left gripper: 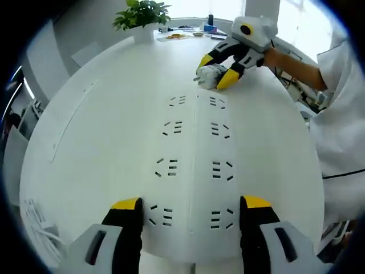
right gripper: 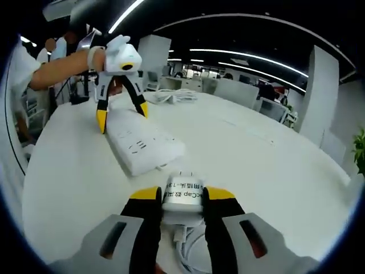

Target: Straighten the power strip on the desk, plug the charger into it

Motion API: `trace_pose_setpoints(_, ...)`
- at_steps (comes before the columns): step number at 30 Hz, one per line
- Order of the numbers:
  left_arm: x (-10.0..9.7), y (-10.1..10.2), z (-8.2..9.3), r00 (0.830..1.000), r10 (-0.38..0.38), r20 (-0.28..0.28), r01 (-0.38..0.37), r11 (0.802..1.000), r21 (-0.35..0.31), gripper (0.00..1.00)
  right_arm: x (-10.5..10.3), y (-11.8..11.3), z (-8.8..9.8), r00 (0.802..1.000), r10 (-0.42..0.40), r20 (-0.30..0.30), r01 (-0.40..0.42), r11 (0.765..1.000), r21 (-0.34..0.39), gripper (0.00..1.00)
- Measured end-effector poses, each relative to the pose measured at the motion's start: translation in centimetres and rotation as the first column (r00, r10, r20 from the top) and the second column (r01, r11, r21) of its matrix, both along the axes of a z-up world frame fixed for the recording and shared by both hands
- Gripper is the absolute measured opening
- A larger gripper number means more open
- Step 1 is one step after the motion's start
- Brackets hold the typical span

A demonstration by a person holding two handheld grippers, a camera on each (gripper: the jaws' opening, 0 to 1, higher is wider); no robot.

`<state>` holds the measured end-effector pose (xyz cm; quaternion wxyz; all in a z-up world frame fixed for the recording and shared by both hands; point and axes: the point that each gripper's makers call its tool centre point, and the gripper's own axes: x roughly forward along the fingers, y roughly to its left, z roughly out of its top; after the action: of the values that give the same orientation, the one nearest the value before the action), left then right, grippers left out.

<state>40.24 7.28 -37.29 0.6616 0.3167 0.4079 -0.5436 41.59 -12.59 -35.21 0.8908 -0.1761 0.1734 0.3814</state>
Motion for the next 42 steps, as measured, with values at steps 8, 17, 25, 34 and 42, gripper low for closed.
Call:
trace_pose_setpoints(8, 0.0, 0.0, 0.0, 1.0, 0.006, 0.002, -0.006, 1.0, -0.015, 0.7, -0.4, -0.5, -0.4, 0.996, -0.084, -0.017, 0.085, 0.991, 0.105, 0.28)
trace_pose_setpoints(17, 1.2, 0.1, -0.2, 1.0, 0.004, 0.002, -0.004, 1.0, -0.02, 0.7, -2.1, 1.7, 3.0, 0.981, -0.074, -0.179, 0.104, 0.98, 0.167, 0.27)
trace_pose_setpoints(25, 0.3, 0.0, -0.1, 1.0, 0.007, 0.009, -0.007, 0.999, -0.032, 0.7, -3.6, 5.7, 5.0, 0.913, -0.034, -0.406, 0.149, 0.956, 0.254, 0.27)
trace_pose_setpoints(34, -0.6, -0.2, 0.1, 1.0, 0.007, 0.015, -0.007, 0.999, -0.038, 0.7, -2.8, 6.1, 2.3, 0.861, -0.12, -0.494, 0.22, 0.964, 0.15, 0.27)
trace_pose_setpoints(42, -1.0, -0.1, 0.3, 1.0, 0.019, 0.021, -0.018, 0.999, -0.046, 0.7, -2.1, 6.5, 2.5, 0.83, -0.163, -0.534, 0.234, 0.97, 0.067, 0.27)
